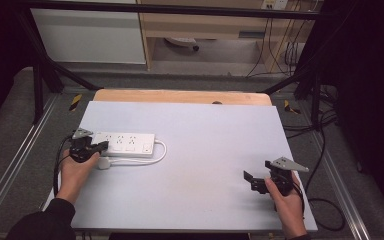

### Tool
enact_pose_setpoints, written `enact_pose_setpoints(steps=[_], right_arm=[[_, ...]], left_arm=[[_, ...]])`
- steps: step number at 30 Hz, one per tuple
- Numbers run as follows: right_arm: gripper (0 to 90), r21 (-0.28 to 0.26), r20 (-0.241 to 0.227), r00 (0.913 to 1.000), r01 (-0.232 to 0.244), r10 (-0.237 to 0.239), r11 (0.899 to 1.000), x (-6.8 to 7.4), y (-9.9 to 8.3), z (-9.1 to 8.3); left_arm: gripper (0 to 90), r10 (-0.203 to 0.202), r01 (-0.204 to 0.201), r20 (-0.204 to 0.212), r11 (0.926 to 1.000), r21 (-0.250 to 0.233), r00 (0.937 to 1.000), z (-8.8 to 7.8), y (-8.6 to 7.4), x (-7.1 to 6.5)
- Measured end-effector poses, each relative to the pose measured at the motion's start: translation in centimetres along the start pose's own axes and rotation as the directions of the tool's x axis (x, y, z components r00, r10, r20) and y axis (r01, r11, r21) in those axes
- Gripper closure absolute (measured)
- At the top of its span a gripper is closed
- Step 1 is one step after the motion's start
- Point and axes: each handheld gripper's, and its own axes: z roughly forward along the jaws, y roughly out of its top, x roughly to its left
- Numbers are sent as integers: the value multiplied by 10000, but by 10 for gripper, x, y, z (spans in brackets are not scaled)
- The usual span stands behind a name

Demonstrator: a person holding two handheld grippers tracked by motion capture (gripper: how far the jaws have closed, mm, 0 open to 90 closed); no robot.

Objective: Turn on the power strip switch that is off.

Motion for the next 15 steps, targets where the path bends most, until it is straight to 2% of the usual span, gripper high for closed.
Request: enact_pose_setpoints(steps=[15], right_arm=[[27,6,16,10000,18,-18,10000,0,0,0]], left_arm=[[900,10,-10,-17,10000,-86,10000,0,-1,-1]])
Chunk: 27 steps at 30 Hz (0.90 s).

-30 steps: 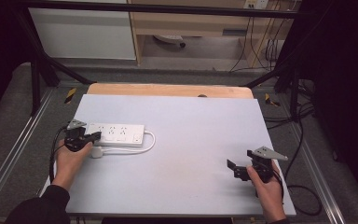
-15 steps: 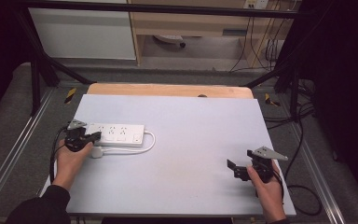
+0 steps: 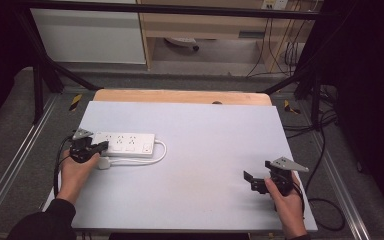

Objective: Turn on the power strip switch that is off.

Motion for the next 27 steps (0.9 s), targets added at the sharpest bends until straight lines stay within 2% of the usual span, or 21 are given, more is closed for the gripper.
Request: enact_pose_setpoints(steps=[12,21,24,27], right_arm=[[27,21,2,10000,32,-32,10000,1,0,0],[27,20,-1,10000,34,-34,10000,1,0,0],[27,29,1,10000,56,-56,10000,1,0,0],[26,30,1,10000,55,-55,10000,1,0,0]], left_arm=[[900,20,-20,18,10000,-37,10000,0,-1,0],[900,103,-105,-178,9999,-110,9998,0,-2,1],[900,-21,20,-84,9999,-133,10000,-1,-3,1],[900,71,-71,-83,9999,-97,9999,-1,-3,1]])
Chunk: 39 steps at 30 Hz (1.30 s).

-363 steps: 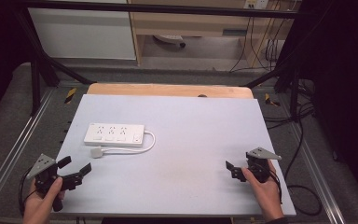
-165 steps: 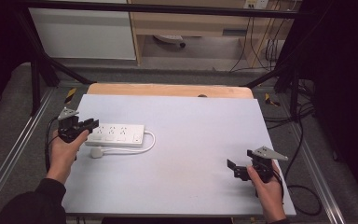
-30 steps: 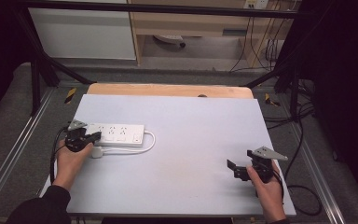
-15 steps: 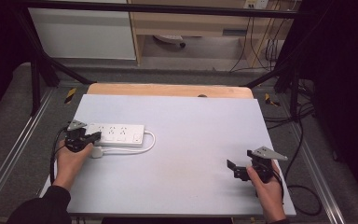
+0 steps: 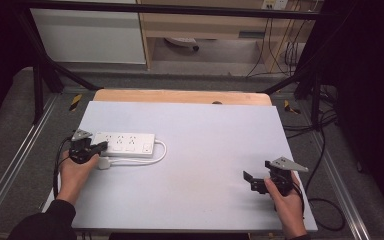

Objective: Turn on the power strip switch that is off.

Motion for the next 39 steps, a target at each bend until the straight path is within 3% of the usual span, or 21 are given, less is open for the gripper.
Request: enact_pose_setpoints(steps=[4,7,10,12,15,21,39], right_arm=[[27,30,-15,10000,-24,24,10000,0,0,0],[27,33,-19,10000,-22,22,10000,0,0,0],[27,32,-16,10000,2,-2,10000,0,0,0],[27,31,-11,10000,8,-8,10000,0,0,0],[27,-22,11,10000,-28,28,10000,0,0,-1],[26,-7,-4,10000,-2,2,10000,0,0,0],[27,-18,11,10000,-27,27,10000,-1,0,-1]], left_arm=[[900,99,-99,-64,10000,-10,9999,0,0,-1],[900,86,-87,268,10000,23,9996,1,-2,-3],[900,389,-389,-38,9992,74,9992,3,0,-8],[900,297,-296,-137,9996,29,9995,3,0,-7],[900,1,-1,56,10000,-53,10000,4,0,-4],[900,22,-18,235,9999,-155,9997,3,1,-5],[900,-1,7,122,9987,-509,9999,-3,9,0]])
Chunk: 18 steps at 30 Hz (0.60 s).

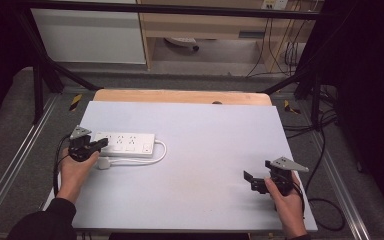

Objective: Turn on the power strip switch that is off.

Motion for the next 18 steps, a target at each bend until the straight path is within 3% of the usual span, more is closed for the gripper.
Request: enact_pose_setpoints(steps=[11,18], right_arm=[[26,-1,-18,10000,-6,6,10000,0,0,0],[27,-2,-8,10000,6,-6,10000,0,0,0]], left_arm=[[900,-82,85,175,9998,-178,9998,1,2,-1],[785,-133,140,159,9990,-435,9998,0,4,-2]])
